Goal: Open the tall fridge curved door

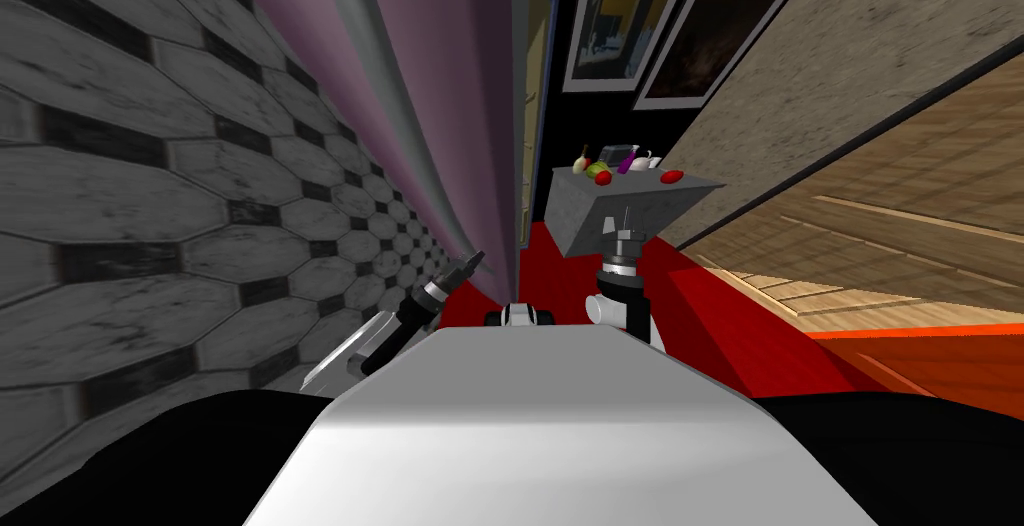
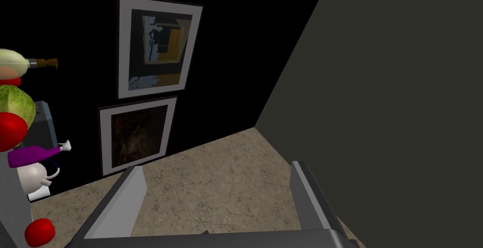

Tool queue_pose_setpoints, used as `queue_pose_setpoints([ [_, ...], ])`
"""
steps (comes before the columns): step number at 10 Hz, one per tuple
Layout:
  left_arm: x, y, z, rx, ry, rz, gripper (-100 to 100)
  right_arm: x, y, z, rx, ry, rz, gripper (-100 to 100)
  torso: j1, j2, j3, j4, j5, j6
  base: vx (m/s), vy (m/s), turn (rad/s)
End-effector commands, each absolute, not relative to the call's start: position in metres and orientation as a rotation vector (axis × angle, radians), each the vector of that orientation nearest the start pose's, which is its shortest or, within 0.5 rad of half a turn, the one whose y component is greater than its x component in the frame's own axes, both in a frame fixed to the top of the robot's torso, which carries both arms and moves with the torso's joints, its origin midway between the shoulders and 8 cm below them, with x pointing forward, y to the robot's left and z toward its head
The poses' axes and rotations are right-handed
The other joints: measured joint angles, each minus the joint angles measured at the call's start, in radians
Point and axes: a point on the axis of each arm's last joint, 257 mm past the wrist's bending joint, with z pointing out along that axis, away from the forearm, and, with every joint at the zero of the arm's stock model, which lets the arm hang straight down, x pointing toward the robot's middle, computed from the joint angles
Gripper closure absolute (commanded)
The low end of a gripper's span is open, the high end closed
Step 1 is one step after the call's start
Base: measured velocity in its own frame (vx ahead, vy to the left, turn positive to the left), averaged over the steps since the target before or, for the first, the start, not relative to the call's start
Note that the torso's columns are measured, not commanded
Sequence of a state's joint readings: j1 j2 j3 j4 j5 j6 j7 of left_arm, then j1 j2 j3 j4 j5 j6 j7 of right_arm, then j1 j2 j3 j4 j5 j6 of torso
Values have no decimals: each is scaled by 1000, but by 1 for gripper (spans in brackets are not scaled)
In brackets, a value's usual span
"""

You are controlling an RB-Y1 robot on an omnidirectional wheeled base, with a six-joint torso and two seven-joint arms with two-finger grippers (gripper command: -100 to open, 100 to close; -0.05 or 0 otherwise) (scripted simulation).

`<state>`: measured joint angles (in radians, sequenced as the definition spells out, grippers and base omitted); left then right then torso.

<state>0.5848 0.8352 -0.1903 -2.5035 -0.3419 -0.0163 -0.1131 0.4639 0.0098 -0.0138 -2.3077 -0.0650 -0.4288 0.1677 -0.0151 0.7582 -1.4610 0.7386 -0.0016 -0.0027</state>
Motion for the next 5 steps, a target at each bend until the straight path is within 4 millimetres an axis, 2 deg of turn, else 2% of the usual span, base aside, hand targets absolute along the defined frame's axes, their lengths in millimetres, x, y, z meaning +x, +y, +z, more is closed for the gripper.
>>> queue_pose_setpoints([
  [1,327,150,-90,26,1593,-888,100,351,-289,35,650,616,1187,0,1,0,0,0,0,1,39,-5,-39],
  [4,333,155,-86,33,1579,-865,100,351,-289,35,649,616,1187,0,6,1,0,1,1,2,12,-8,25],
  [5,346,163,-79,67,1550,-867,100,351,-289,35,649,616,1187,0,8,-1,-2,3,1,1,-164,72,-289],
])
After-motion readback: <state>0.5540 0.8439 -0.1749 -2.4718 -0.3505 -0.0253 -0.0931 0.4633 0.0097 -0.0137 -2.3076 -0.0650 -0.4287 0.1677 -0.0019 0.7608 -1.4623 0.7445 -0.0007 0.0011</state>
